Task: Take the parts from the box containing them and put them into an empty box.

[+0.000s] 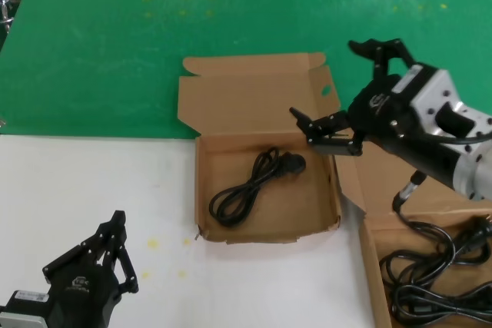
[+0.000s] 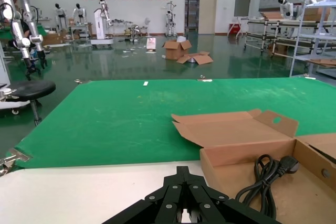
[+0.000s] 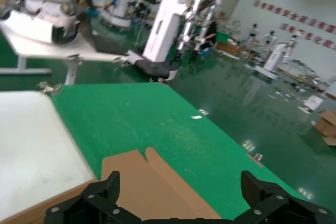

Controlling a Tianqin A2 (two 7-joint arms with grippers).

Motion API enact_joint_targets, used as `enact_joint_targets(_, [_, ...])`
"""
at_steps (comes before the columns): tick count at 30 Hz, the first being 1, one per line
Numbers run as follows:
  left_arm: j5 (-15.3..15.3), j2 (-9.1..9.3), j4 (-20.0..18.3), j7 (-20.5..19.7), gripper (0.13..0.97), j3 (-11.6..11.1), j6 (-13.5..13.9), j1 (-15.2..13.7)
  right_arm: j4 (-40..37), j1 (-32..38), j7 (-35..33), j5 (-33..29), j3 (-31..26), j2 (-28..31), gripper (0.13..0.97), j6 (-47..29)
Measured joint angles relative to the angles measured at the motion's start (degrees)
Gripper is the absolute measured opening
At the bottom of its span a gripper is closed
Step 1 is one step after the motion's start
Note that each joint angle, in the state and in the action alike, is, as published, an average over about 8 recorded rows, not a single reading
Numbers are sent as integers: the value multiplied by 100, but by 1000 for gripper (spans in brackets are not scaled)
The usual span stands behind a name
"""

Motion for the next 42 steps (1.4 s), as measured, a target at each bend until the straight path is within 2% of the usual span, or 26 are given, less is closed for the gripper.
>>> enact_joint_targets(10, [0,0,0,0,143,0,0,0,116,-224,42,103,176,-30,872,183])
enact_joint_targets(14, [0,0,0,0,150,0,0,0,115,-245,29,126,180,-30,901,203])
enact_joint_targets(19, [0,0,0,0,202,0,0,0,104,-381,-70,280,210,-30,950,333])
enact_joint_targets(23, [0,0,0,0,233,0,0,0,88,-567,-214,498,251,-29,956,515])
enact_joint_targets(31, [0,0,0,0,381,0,0,0,51,-1021,-556,1021,350,-26,966,953])
enact_joint_targets(35, [0,0,0,0,381,0,0,0,31,-1260,-734,1295,402,-25,966,1183])
enact_joint_targets(42, [-1,0,0,0,566,0,0,0,-3,-1672,-1046,1774,492,-24,966,1583])
